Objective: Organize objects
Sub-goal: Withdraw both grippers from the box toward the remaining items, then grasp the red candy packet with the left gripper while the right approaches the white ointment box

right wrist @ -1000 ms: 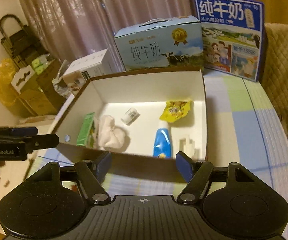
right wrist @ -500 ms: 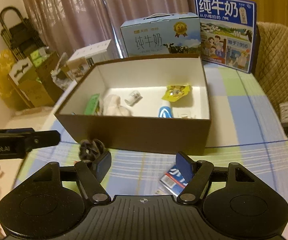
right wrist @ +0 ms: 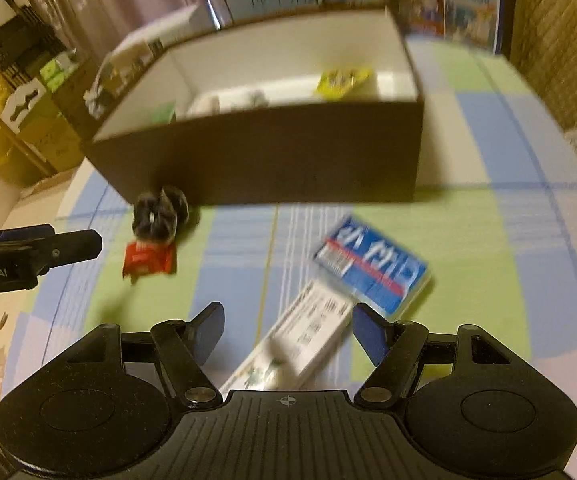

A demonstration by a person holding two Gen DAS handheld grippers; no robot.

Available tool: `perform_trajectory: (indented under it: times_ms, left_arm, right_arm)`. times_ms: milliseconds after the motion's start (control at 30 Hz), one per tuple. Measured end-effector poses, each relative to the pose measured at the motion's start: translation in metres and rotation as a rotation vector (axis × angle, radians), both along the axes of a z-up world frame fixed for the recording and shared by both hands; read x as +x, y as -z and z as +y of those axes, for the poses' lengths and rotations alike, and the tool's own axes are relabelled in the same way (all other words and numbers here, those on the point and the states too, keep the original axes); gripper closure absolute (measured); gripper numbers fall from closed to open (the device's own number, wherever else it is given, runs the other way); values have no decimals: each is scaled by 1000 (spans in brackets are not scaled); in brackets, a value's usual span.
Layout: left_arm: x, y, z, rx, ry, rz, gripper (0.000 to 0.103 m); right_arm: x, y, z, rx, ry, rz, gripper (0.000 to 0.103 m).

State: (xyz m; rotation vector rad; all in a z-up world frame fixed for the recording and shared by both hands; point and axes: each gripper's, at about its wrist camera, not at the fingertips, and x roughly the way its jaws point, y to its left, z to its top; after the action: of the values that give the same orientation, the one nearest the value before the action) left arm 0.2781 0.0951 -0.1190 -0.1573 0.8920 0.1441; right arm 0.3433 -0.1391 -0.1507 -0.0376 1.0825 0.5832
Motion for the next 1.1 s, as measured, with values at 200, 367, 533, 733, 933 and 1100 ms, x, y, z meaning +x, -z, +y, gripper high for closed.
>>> perform_trajectory:
  times_ms: [200, 367, 533, 733, 933, 1100]
  left_arm:
    - [-2, 17, 5, -52, 23, 34, 15]
    - [0, 18, 5, -51, 36, 24, 15]
    - [4, 25, 4, -28, 33, 54, 15]
    - [6, 30, 4, -13, 43, 66, 15]
    - [10, 36, 5, -13, 50, 84, 15]
    - [14, 43, 7, 8, 55, 75, 15]
  right_arm:
    - [0, 16, 3, -27, 6, 65, 35]
    - [2, 21, 2, -36, 23, 88, 35]
    - [2, 30, 9, -63, 22, 103, 35]
    - [0, 37, 17, -89, 4, 102, 35]
    - [-4, 41, 26, -120, -37, 76, 37]
    - [-9, 44, 35, -143, -80, 37, 52]
